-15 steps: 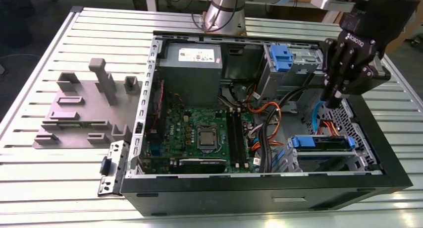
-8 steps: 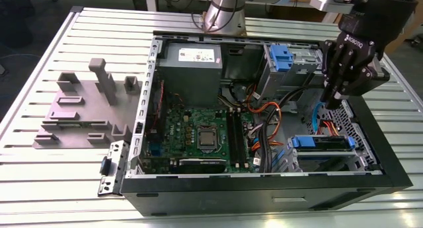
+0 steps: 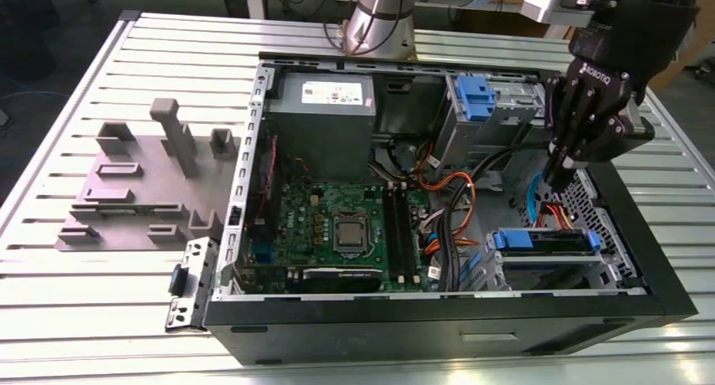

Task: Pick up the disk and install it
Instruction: 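Insert the second disk wire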

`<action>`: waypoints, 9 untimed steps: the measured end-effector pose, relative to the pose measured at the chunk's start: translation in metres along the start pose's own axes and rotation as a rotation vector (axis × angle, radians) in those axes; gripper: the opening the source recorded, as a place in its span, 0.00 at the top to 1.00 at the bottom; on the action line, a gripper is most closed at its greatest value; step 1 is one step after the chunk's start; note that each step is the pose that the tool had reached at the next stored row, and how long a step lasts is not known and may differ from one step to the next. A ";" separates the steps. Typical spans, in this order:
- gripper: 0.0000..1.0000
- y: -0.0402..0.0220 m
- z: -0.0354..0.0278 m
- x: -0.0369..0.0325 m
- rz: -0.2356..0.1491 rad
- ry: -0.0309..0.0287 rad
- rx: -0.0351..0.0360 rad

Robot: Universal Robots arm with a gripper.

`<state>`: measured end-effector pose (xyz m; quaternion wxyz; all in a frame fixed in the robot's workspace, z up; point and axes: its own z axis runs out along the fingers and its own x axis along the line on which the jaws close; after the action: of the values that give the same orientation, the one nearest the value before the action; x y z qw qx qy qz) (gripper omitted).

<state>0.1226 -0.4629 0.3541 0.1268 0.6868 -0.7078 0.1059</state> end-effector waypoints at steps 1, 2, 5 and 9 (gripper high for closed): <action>0.84 0.0000 0.0001 0.0000 0.000 0.0003 0.0000; 0.84 0.0000 0.0002 0.0000 0.000 0.0003 0.0000; 0.84 0.0000 0.0005 -0.0001 0.000 0.0000 0.0000; 0.84 -0.0001 0.0018 0.0007 -0.001 -0.0009 0.0007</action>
<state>0.1226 -0.4642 0.3527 0.1263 0.6872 -0.7076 0.1058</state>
